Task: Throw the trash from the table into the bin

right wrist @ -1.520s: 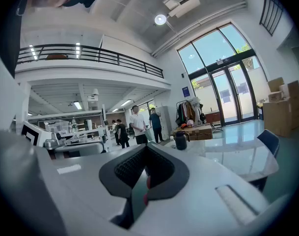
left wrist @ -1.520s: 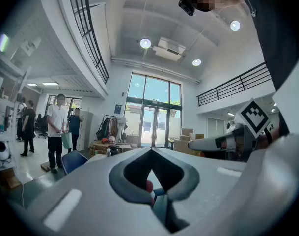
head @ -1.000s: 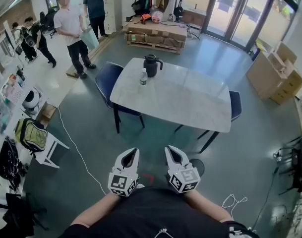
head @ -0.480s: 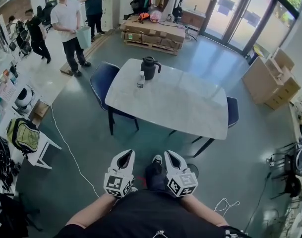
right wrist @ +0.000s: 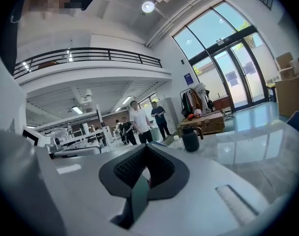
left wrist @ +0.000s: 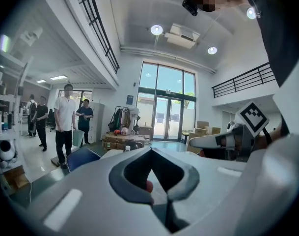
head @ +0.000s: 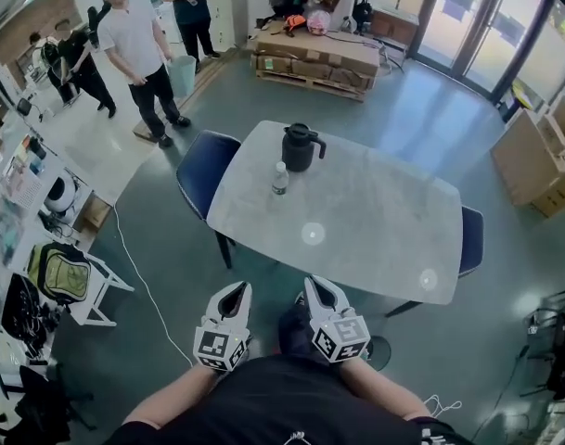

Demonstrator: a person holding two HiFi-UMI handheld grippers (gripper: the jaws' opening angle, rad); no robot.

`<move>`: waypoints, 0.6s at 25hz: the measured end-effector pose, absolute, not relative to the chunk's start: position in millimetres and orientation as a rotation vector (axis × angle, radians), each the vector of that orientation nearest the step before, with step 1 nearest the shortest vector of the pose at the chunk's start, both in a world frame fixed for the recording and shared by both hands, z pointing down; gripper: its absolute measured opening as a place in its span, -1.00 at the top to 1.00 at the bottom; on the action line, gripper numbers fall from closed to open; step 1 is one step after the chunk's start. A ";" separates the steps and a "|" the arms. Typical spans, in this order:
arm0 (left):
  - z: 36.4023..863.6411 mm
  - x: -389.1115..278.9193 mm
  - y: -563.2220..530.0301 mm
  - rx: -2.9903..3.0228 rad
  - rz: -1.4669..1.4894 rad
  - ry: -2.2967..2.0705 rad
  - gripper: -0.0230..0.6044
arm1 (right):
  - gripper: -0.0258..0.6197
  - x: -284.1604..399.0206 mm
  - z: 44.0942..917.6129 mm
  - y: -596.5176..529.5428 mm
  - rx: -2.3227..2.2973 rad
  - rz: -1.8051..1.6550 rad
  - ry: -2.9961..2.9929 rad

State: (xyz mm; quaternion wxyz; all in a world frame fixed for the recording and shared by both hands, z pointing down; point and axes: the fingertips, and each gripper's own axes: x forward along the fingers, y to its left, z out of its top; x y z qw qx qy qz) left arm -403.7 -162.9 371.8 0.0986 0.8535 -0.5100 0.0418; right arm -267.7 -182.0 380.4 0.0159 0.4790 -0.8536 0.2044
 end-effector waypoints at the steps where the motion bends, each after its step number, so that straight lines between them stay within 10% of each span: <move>1: 371.1 -402.1 -185.6 2.513 0.134 -1.523 0.92 | 0.83 -268.6 374.9 -208.4 1.468 0.627 -2.678; 15: 356.3 -382.9 -381.5 2.489 0.193 -1.570 0.92 | 0.83 -284.5 363.3 -396.7 1.249 0.666 -2.730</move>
